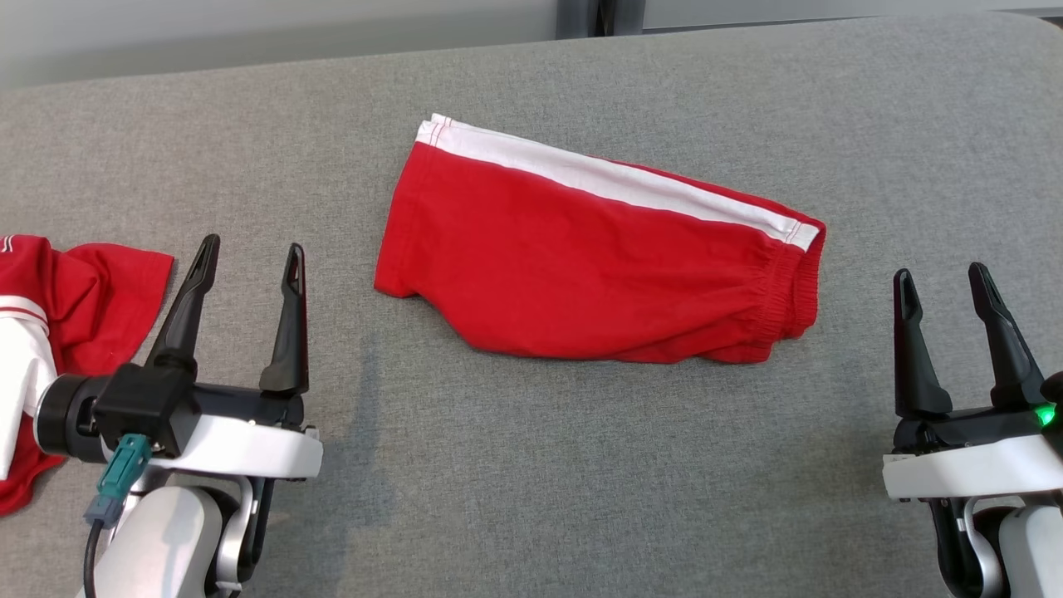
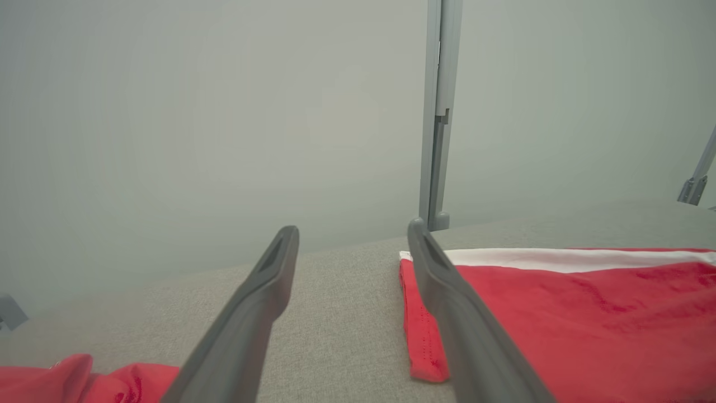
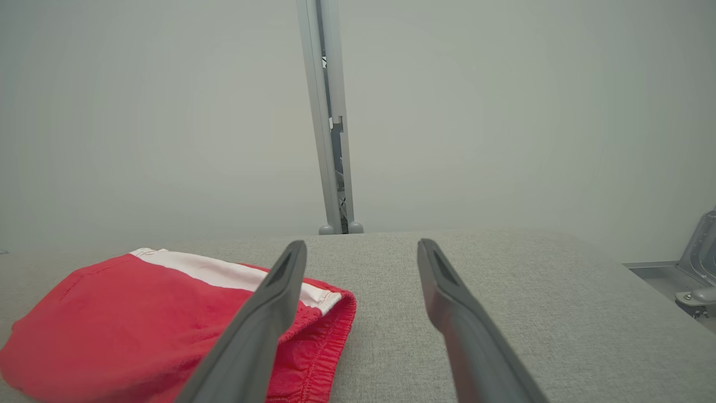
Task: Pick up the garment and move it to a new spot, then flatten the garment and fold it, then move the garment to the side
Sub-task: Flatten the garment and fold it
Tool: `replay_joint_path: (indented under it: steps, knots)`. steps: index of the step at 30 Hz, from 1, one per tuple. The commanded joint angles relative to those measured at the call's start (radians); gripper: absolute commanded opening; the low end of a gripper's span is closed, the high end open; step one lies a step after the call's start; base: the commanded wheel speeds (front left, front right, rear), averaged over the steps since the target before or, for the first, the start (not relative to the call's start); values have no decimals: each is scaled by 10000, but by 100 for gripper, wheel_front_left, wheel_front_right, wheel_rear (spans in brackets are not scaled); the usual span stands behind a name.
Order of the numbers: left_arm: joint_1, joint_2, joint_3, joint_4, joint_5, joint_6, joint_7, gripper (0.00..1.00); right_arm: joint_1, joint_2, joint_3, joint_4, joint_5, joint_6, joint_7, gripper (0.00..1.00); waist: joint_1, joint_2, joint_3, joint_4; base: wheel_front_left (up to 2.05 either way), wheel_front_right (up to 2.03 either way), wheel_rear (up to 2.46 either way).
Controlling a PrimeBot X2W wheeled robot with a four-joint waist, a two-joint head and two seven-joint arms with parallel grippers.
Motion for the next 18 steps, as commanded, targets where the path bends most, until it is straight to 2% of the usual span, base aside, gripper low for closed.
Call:
replay_joint_path:
  steps: [1,7,12,18]
  knots:
    - [-201,58,-16,21,67,-54,9,100,12,-21,-13,7,7,1,-21,100,0,0,19,-3,0,0,0]
    - [-981,18,-309,197,121,-405,138,100,-149,1,17,-1,53,1,-21,100,0,0,270,-16,0,0,0]
    - [-2365,-139,-803,1134,34,-1164,693,100,-318,29,116,33,66,1,-21,100,0,0,587,-183,0,0,0]
    - [-3796,-529,-1252,3415,-545,-2178,1804,100,-597,112,355,165,140,1,-21,100,0,0,934,-569,0,0,0]
